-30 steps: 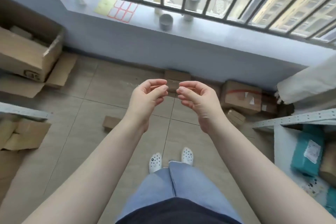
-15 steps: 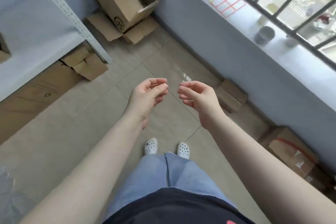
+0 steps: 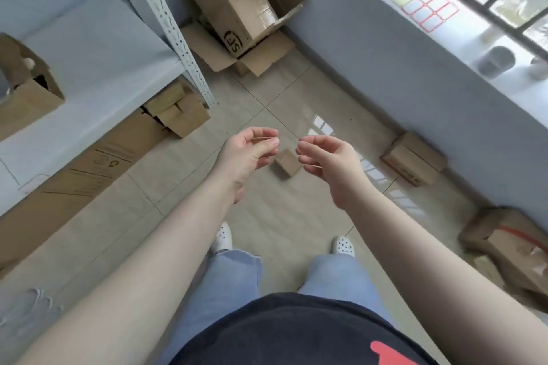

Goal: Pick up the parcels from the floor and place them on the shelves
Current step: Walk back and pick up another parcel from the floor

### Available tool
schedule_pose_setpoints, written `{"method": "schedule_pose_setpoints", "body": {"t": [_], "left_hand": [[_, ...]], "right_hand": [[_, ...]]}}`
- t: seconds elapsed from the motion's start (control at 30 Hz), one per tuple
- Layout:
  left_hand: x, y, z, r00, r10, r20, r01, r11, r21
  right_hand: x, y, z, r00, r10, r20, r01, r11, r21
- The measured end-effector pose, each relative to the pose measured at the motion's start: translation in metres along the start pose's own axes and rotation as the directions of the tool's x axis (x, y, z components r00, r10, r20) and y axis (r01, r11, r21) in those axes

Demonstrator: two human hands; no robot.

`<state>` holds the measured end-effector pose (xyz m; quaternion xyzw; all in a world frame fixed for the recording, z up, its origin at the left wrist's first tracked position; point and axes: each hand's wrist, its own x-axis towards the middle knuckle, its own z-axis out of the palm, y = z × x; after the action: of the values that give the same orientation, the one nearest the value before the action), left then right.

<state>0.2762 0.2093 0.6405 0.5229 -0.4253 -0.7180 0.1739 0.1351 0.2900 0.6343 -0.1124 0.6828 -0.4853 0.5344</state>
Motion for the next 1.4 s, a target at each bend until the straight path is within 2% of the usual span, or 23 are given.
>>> {"method": "schedule_pose_setpoints", "body": {"t": [0.23,0.53,0.77,0.93,1.03,1.23,1.4], "left_hand": [[0.019,0.015,-0.096,0.993,-0.054,0.108,0.045,0.995,0.086],[0.057,0.032,-0.103,0.977,-0.123,0.176,0.105,0.989,0.108],[0.113,0.073,-0.087,0.987,-0.078,0.139,0.050,0.980,0.192],[0.153,0.094,-0.055,0.983,-0.090,0.162,0.045,0.964,0.261],[0.175,0.102,-0.031,0.965,-0.132,0.228,0.055,0.947,0.317],[0.234,0.114,0.011,0.905,-0.243,0.349,0.045,0.871,0.490],[0.292,0.129,0.038,0.831,-0.358,0.426,-0.005,0.761,0.649]], "right_hand": [[-0.004,0.016,0.092,0.995,0.058,-0.086,-0.055,0.998,0.035],[0.025,0.004,0.112,0.983,0.083,-0.161,-0.068,0.993,0.101],[0.083,-0.029,0.107,0.986,0.092,-0.142,-0.071,0.986,0.149],[0.113,-0.052,0.083,0.975,0.097,-0.202,-0.065,0.985,0.159],[0.127,-0.058,0.066,0.958,0.113,-0.265,-0.059,0.978,0.202],[0.153,-0.062,0.043,0.891,0.179,-0.416,-0.037,0.944,0.327],[0.179,-0.067,0.038,0.784,0.282,-0.553,-0.004,0.893,0.449]]}}
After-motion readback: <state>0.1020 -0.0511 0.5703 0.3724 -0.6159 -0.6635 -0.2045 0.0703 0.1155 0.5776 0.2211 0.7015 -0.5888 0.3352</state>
